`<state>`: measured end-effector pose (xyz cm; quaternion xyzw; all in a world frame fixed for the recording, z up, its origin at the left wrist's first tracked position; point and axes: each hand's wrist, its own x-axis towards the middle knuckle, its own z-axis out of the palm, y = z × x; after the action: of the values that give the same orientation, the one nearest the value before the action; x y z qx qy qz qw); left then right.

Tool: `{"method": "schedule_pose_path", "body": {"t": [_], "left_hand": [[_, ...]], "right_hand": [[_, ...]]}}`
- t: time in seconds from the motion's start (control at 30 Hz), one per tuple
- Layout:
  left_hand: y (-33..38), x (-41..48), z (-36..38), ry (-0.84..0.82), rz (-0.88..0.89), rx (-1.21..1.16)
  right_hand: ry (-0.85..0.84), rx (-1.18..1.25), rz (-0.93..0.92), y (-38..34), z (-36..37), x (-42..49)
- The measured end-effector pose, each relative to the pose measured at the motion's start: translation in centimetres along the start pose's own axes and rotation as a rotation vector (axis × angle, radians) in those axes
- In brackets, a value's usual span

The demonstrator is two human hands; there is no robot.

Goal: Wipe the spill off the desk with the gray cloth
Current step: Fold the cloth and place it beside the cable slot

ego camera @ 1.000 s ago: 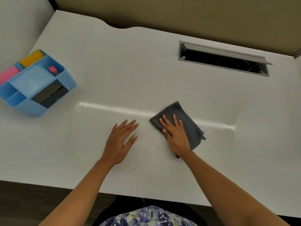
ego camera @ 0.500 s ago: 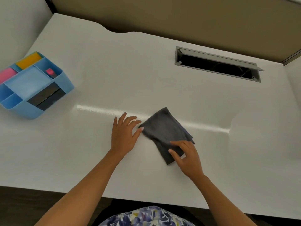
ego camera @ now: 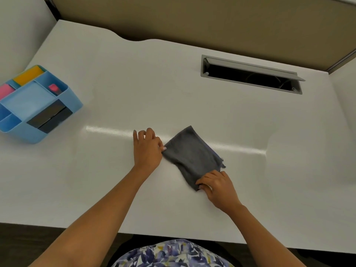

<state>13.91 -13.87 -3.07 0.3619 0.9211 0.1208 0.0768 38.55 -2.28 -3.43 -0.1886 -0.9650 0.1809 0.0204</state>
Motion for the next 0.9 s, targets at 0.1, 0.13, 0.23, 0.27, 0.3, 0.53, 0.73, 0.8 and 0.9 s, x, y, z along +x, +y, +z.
{"method": "schedule_pose_path", "body": {"t": [0.1, 0.13, 0.23, 0.27, 0.3, 0.53, 0.73, 0.8, 0.9], "left_hand": [[0.0, 0.3, -0.1, 0.007, -0.011, 0.042], [0.0, 0.2, -0.1, 0.006, -0.018, 0.054], [0.2, -0.2, 0.2, -0.016, -0.016, 0.088], [0.2, -0.3, 0.2, -0.022, -0.008, 0.097], [0.2, -0.3, 0.2, -0.023, 0.003, 0.104], [-0.5, 0.2, -0.4, -0.012, 0.084, 0.107], [-0.2, -0.1, -0.6, -0.014, 0.059, 0.096], [-0.2, -0.1, -0.7, -0.018, 0.047, 0.087], [-0.4, -0.2, -0.8, -0.012, 0.042, 0.06]], "right_hand": [[-0.012, 0.024, 0.003, 0.3, -0.4, -0.2], [-0.016, 0.035, 0.008, 0.5, -0.5, -0.4], [-0.054, 0.058, 0.012, 0.8, -0.8, -0.9], [-0.071, 0.061, -0.003, 0.9, -1.0, -0.9], [-0.08, 0.062, -0.025, 1.2, -1.2, -0.9], [0.273, 0.204, 0.125, 3.5, -3.3, 2.5], [0.183, 0.116, 0.143, 1.3, -0.7, 6.5], [0.119, 0.137, 0.116, 0.3, 0.7, 6.9], [-0.006, 0.09, 0.053, -0.5, 2.9, 6.8]]}}
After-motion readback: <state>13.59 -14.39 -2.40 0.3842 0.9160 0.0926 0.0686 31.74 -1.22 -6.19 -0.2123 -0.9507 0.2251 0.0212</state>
